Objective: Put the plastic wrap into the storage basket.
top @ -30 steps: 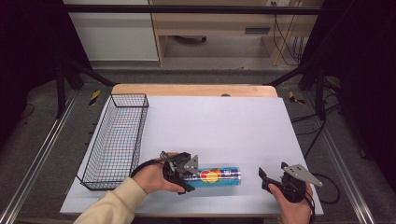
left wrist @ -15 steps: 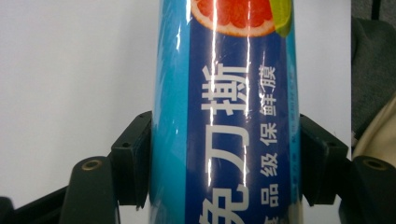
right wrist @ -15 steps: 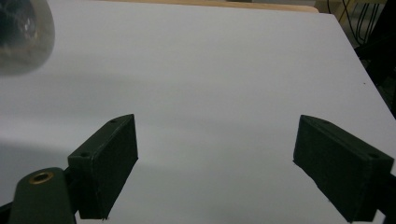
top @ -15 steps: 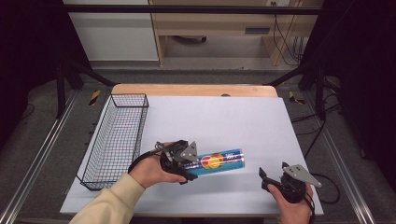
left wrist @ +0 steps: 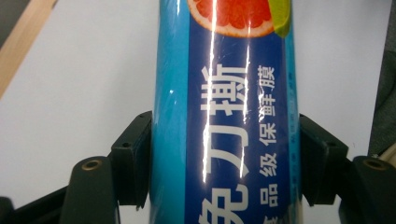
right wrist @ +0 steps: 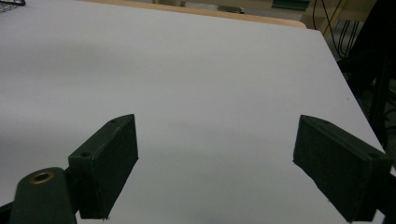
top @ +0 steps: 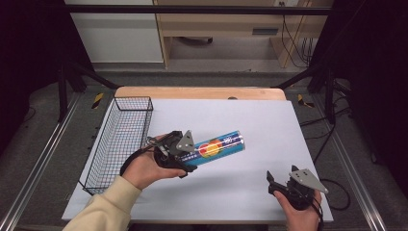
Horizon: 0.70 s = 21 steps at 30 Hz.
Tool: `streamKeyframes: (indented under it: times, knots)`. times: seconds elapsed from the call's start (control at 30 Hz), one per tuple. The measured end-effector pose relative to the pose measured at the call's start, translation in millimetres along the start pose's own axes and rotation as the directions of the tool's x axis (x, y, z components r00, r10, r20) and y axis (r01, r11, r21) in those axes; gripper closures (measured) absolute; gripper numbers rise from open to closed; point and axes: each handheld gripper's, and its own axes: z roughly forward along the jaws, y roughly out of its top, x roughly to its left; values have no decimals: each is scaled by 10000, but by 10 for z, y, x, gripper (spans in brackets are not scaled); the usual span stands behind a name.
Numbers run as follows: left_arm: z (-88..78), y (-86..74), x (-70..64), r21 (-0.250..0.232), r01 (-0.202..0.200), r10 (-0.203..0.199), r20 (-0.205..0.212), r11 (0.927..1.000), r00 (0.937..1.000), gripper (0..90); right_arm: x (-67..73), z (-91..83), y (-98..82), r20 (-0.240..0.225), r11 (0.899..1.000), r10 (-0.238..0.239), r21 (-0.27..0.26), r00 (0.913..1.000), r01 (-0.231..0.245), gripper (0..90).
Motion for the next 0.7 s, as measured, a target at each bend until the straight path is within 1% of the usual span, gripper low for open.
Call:
streamKeyframes:
  times: [0.07, 0.1, 0.13, 0.17, 0.2, 0.23, 0.33, 0.43, 0.47, 0.57, 0.63, 0.7]
  knots:
    - [-45, 0, 11, 53, 87, -86, -208, 9999, 9997, 320, 11, 10, 6, -6, 10000, -58, 60, 10000, 58, 139]
    - [-77, -1, 12, 105, 132, -128, -383, 9999, 9992, 320, 17, 15, 6, -17, 9999, -77, 79, 10000, 77, 139]
    - [-98, -4, 13, 119, 207, -202, -423, 9997, 9989, 320, 28, 13, 7, -25, 9999, -59, 137, 10000, 60, 139]
    - [-140, -16, 17, 112, 270, -263, -552, 9996, 9981, 320, 30, 12, 8, -2, 9998, -126, 127, 9999, 126, 139]
    - [-140, -16, 17, 112, 270, -263, -552, 9996, 9981, 321, 30, 12, 8, -2, 9998, -126, 127, 9999, 126, 139]
    - [-180, -31, 22, 130, 358, -349, -649, 9993, 9973, 320, 41, 1, 16, 30, 9997, -118, 217, 9999, 117, 138]
    - [-258, -77, 26, 147, 510, -495, -902, 9986, 9947, 320, 40, -7, 32, 141, 9997, -134, 202, 9998, 131, 126]
    - [-339, -129, 30, 86, 626, -614, -1059, 9980, 9925, 320, 35, -11, 43, 201, 9996, -136, 230, 9997, 131, 119]
    - [-364, -146, 39, 67, 686, -676, -1046, 9976, 9922, 320, 35, -11, 48, 220, 9995, -165, 255, 9996, 160, 117]
    - [-435, -190, 65, 7, 845, -838, -1207, 9964, 9891, 320, 43, -3, 57, 216, 9994, -175, 315, 9996, 169, 115]
    - [-482, -217, 87, 53, 936, -920, -1324, 9956, 9869, 321, 46, 0, 58, 182, 9991, -223, 352, 9996, 216, 114]
    - [-521, -237, 105, 109, 1108, -1079, -1522, 9938, 9824, 320, 49, -2, 57, 190, 9991, -216, 379, 9996, 209, 114]
